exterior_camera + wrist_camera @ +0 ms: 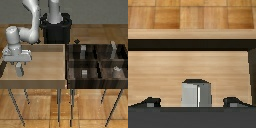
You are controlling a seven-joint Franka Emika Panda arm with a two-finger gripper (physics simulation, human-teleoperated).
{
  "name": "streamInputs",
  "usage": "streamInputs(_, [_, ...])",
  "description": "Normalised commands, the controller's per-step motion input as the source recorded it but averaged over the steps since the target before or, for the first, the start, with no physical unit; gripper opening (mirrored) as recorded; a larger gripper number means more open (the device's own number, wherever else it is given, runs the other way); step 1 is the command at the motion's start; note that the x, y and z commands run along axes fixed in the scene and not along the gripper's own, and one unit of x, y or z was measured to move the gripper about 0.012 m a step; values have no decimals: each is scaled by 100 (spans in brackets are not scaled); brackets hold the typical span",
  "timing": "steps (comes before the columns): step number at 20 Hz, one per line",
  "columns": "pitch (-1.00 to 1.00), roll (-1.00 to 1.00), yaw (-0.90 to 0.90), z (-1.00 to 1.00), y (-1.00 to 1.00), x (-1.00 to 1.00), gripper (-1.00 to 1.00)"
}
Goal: Place the milk carton into the appropriate compartment.
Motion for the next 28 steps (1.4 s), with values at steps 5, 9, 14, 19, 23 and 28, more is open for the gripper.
streamInputs(5, [0,0,0,-60,0,0,100])
streamInputs(9, [0,0,0,0,0,0,100])
streamInputs(14, [0,0,0,0,0,0,-100])
streamInputs(19, [0,0,0,0,0,0,-100])
streamInputs(23, [0,0,0,0,0,0,-100])
streamInputs(28, [0,0,0,60,0,0,-100])
